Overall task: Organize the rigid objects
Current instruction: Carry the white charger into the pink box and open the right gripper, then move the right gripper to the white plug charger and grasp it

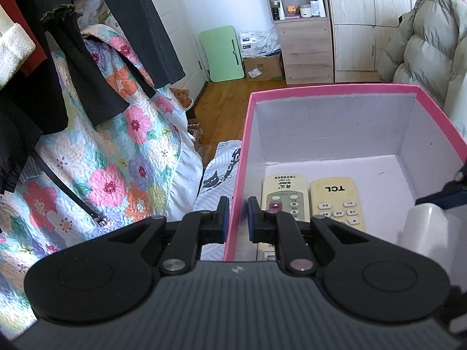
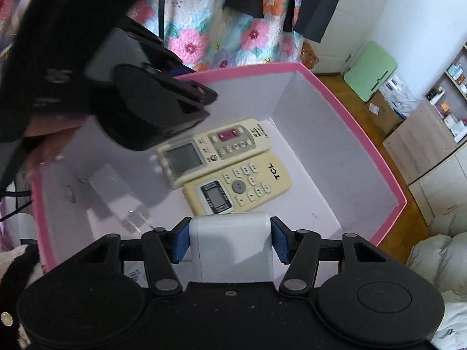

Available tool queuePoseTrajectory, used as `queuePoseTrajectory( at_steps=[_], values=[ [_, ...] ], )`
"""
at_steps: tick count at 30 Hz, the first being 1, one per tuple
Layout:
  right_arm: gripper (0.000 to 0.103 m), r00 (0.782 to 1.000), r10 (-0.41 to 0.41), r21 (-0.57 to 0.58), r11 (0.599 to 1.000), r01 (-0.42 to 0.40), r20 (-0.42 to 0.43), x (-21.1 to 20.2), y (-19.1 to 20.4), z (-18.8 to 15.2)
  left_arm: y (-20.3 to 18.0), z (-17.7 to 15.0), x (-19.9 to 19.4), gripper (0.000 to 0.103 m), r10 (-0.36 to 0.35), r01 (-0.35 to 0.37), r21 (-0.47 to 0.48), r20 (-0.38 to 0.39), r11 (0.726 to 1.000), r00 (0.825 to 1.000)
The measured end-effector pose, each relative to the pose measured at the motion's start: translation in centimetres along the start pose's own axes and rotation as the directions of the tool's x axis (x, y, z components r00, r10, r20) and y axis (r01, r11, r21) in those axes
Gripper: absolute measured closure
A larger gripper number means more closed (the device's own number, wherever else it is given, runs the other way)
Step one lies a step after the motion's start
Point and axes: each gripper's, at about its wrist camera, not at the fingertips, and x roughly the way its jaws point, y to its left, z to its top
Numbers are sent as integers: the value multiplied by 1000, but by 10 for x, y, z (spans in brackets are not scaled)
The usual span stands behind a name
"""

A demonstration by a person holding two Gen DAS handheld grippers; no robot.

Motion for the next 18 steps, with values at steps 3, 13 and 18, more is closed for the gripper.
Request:
queuePoseTrajectory(
  at_steps=[3,13,18],
  values=[
    [42,998,2,-6,1000,-3,-57,14,-3,1,0,0,0,91,0,0,-1,0,1000,1000],
    [40,999,-20,-22,1000,19,-33,20,-4,2,0,-1,0,92,-2,2,-3,-1,1000,1000],
    [38,986,-33,149,989,8,163,-29,-27,-19,-1,-1,1,91,0,0,-1,-1,1000,1000]
  ],
)
